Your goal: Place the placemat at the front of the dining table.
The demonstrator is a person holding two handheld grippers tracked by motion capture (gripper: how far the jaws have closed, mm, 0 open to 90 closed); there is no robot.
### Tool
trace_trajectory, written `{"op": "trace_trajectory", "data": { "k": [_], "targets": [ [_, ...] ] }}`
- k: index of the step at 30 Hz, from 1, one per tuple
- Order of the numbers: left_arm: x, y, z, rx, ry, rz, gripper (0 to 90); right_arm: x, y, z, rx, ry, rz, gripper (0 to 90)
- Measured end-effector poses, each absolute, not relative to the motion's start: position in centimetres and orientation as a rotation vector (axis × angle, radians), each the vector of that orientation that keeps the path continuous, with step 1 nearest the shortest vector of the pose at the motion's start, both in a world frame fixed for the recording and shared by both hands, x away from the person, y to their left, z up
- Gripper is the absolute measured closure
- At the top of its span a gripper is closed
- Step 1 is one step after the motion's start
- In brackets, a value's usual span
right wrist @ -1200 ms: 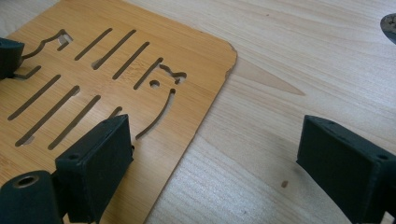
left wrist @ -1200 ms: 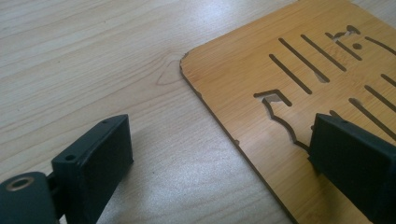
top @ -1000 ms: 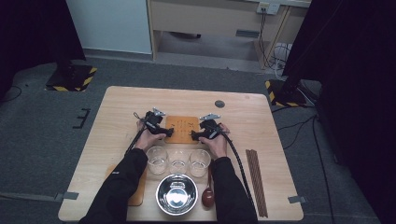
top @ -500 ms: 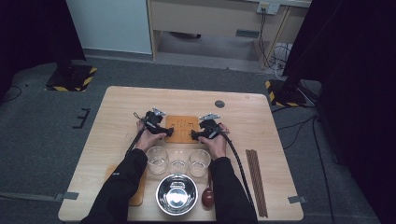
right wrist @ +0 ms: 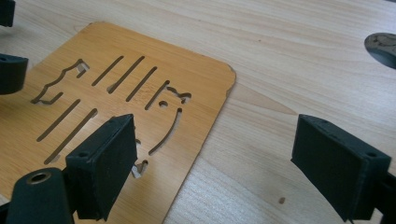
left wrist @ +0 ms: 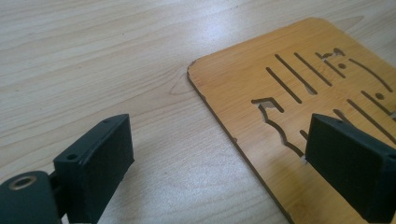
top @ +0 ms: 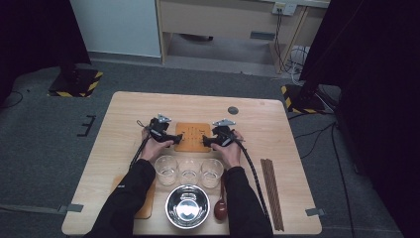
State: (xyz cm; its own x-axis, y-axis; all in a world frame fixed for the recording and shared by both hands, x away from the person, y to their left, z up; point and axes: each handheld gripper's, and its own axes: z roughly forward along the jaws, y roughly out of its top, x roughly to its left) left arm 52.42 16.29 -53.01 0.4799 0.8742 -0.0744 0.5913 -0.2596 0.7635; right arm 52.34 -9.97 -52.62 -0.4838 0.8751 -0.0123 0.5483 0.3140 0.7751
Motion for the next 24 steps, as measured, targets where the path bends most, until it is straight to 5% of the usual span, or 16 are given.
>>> {"op": "trace_trajectory", "data": {
  "k": [24],
  "targets": [
    [47.0, 20.0, -47.7, 1.879, 1.136, 0.540, 10.9, 49.0, -12.9, -46.0, 1.150, 2.050, 1.093, 18.6]
  ]
}}
